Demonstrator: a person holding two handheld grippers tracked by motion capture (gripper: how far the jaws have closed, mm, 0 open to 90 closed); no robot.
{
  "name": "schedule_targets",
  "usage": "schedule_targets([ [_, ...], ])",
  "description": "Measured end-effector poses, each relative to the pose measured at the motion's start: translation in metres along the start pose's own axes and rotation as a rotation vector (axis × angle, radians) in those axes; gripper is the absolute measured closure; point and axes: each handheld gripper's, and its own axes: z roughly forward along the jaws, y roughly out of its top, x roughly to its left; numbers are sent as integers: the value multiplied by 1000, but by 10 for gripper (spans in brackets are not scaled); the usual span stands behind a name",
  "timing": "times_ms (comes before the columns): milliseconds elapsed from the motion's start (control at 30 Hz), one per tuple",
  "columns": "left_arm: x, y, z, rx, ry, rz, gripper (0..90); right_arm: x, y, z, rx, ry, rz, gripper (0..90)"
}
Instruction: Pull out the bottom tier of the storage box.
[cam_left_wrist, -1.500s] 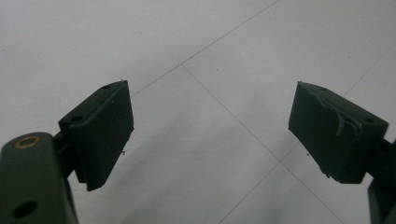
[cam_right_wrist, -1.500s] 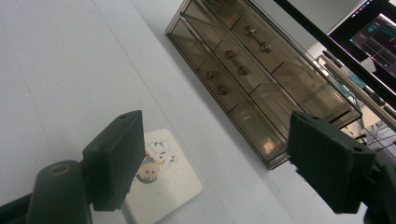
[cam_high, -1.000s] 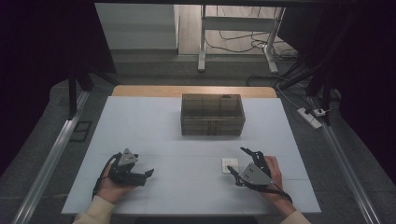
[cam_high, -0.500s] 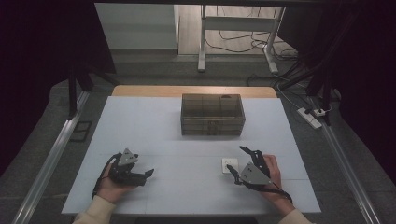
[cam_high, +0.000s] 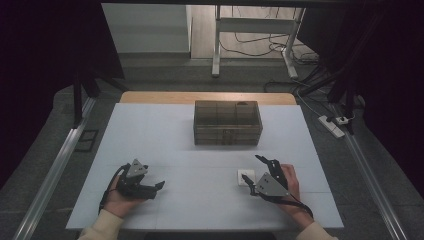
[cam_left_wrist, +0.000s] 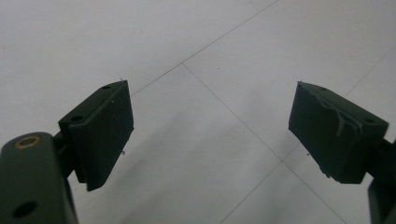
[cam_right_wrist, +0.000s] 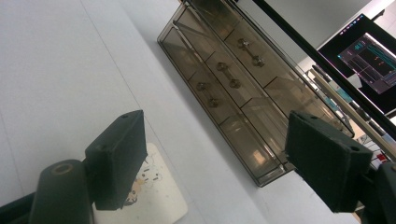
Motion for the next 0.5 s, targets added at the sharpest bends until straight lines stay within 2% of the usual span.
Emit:
schedule_targets([
  [500,0,0,0,-1,-2,0,142,-1,-1,5,-3,-6,-10,209],
])
